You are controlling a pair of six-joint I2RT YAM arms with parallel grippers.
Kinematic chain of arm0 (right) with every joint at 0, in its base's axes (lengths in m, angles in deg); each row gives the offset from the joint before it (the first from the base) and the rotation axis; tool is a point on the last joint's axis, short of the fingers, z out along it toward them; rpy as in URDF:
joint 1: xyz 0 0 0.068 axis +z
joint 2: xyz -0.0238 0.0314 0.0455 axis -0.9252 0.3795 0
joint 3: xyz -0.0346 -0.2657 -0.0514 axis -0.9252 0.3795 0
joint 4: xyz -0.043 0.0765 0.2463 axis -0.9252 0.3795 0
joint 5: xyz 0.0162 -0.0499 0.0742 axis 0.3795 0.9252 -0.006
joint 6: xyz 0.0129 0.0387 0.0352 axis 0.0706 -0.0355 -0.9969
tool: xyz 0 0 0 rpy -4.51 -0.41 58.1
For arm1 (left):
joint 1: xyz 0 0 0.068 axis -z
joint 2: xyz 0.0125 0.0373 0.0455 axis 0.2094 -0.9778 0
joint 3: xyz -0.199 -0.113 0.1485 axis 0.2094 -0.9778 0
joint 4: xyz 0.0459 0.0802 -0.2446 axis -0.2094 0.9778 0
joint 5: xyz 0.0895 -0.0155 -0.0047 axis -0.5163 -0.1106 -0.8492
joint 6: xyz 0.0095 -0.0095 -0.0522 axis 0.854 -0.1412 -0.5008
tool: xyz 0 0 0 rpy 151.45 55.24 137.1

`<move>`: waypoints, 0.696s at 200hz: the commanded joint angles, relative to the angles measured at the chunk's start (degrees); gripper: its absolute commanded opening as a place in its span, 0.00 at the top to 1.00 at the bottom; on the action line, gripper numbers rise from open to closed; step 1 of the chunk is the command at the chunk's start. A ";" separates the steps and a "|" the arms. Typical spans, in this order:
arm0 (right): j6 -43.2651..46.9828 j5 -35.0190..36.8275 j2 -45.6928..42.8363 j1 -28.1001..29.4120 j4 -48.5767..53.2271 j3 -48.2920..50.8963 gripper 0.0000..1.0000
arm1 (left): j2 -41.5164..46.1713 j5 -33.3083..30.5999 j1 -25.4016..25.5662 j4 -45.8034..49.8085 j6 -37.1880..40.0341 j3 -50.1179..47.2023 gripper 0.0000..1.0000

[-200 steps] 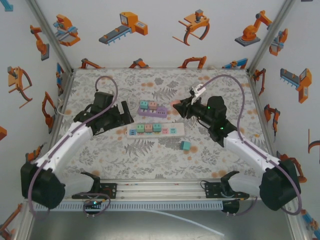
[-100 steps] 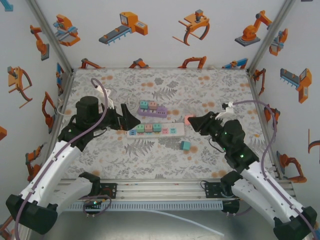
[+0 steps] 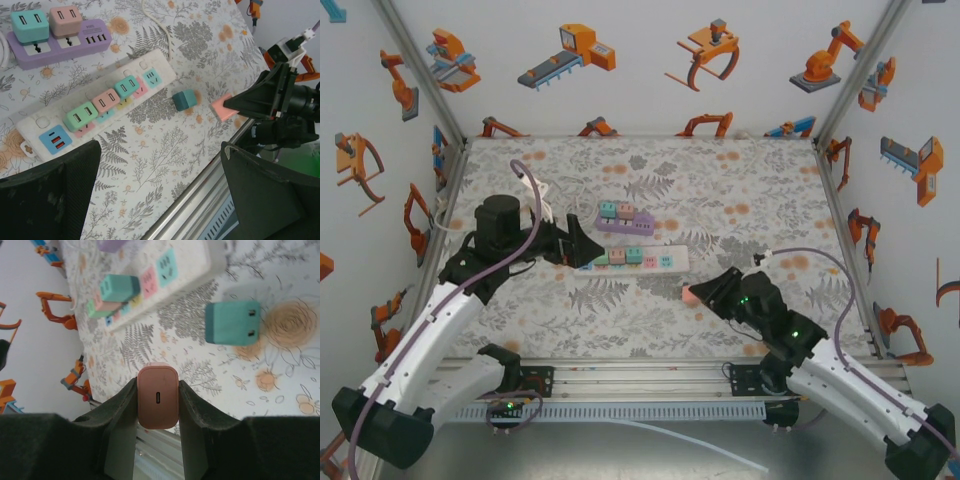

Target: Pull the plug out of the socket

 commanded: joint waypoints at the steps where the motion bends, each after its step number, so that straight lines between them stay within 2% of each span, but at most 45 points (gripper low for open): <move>1: -6.50 7.02 0.14 3.65 -0.09 2.14 1.00 | -0.02 -0.56 0.40 -1.29 0.86 -0.72 0.03; 57: -14.26 17.84 2.80 10.86 -4.65 8.31 0.99 | -2.07 -1.29 0.70 -2.01 0.07 -0.64 0.03; 99: -15.91 19.44 8.48 11.73 -10.60 10.60 0.96 | -2.62 -1.92 1.07 -2.25 -0.02 -0.53 0.03; 139: -16.37 18.97 13.69 11.93 -13.20 10.68 0.87 | -2.62 -2.18 1.15 -2.02 -0.02 -0.47 0.03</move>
